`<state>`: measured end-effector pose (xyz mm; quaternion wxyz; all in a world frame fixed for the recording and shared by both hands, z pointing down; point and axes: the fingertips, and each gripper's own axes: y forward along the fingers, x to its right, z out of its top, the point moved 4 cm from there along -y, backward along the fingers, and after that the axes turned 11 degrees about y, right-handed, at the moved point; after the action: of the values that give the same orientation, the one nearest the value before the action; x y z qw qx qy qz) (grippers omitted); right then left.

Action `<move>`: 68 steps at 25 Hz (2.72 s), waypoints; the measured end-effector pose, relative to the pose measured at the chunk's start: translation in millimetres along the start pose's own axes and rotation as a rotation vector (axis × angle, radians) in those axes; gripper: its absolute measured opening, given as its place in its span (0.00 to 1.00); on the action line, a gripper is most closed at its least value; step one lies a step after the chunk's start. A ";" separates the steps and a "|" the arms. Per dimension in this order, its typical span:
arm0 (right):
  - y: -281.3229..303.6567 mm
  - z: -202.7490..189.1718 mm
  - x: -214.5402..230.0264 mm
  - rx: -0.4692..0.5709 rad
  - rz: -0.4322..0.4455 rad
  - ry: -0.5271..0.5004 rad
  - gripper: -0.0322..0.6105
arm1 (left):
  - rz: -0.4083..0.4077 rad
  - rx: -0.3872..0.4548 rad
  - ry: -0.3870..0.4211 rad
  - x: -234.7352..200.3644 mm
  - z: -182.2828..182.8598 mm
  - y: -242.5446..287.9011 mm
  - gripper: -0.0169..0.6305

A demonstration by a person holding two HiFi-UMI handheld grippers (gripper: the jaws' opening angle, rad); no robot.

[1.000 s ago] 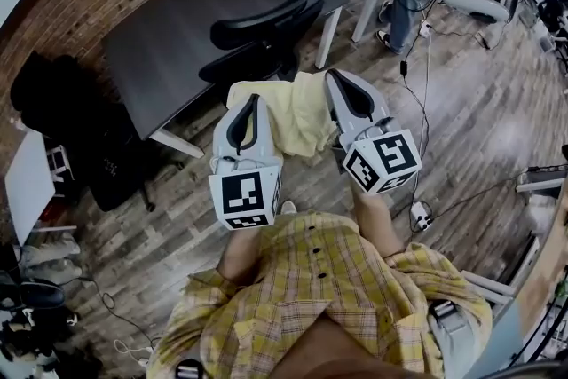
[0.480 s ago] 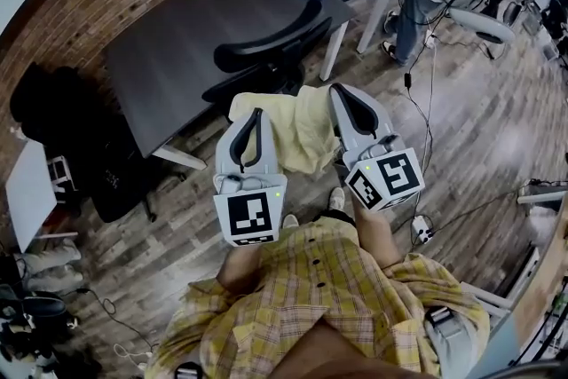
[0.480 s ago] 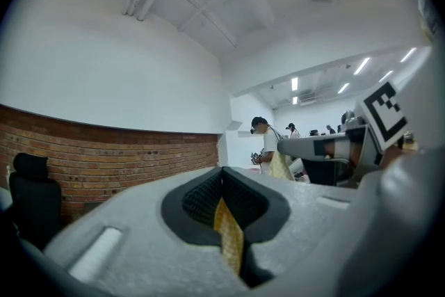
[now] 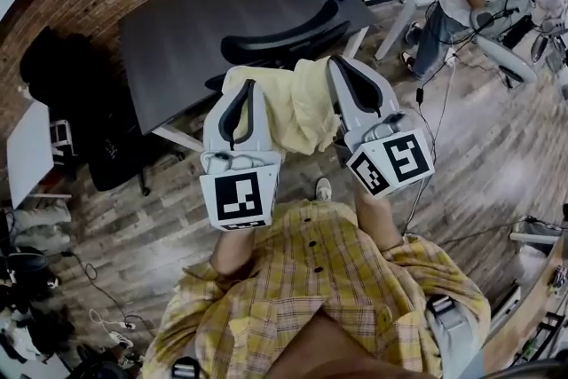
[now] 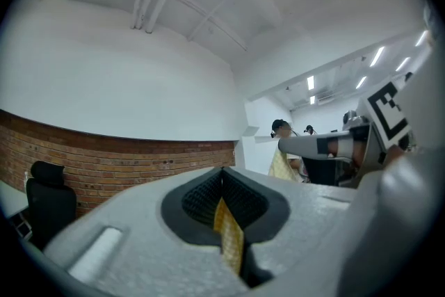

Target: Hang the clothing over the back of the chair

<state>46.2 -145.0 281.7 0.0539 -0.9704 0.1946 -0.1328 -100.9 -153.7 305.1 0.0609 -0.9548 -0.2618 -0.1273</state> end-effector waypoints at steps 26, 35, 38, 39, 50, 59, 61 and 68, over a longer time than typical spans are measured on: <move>58.3 84.7 89.2 0.062 0.276 0.004 0.07 | 0.246 0.031 0.114 17.4 73.9 90.3 0.03; 69.9 103.0 94.9 0.078 0.337 0.009 0.07 | 0.314 0.030 0.122 11.1 91.6 104.9 0.03; 77.5 101.0 95.1 0.088 0.337 0.006 0.07 | 0.307 0.038 0.131 6.3 90.7 108.8 0.03; 81.3 99.9 94.5 0.087 0.337 0.000 0.07 | 0.302 0.041 0.133 4.3 89.4 110.7 0.03; 129.8 109.9 96.2 0.105 0.297 -0.056 0.07 | 0.254 0.079 0.144 -28.9 88.1 149.9 0.03; 159.8 120.7 101.8 0.127 0.285 -0.079 0.07 | 0.265 0.079 0.148 -53.0 92.8 167.1 0.03; 168.0 121.4 100.3 0.125 0.279 -0.091 0.07 | 0.267 0.075 0.152 -59.3 92.9 171.4 0.03; 190.6 123.4 97.4 0.113 0.283 -0.109 0.07 | 0.270 0.057 0.149 -73.9 92.2 187.5 0.03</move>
<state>97.9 -351.7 156.7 0.1370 -0.9345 0.3182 -0.0820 -46.3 -333.0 187.0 0.1237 -0.9671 -0.1293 -0.1811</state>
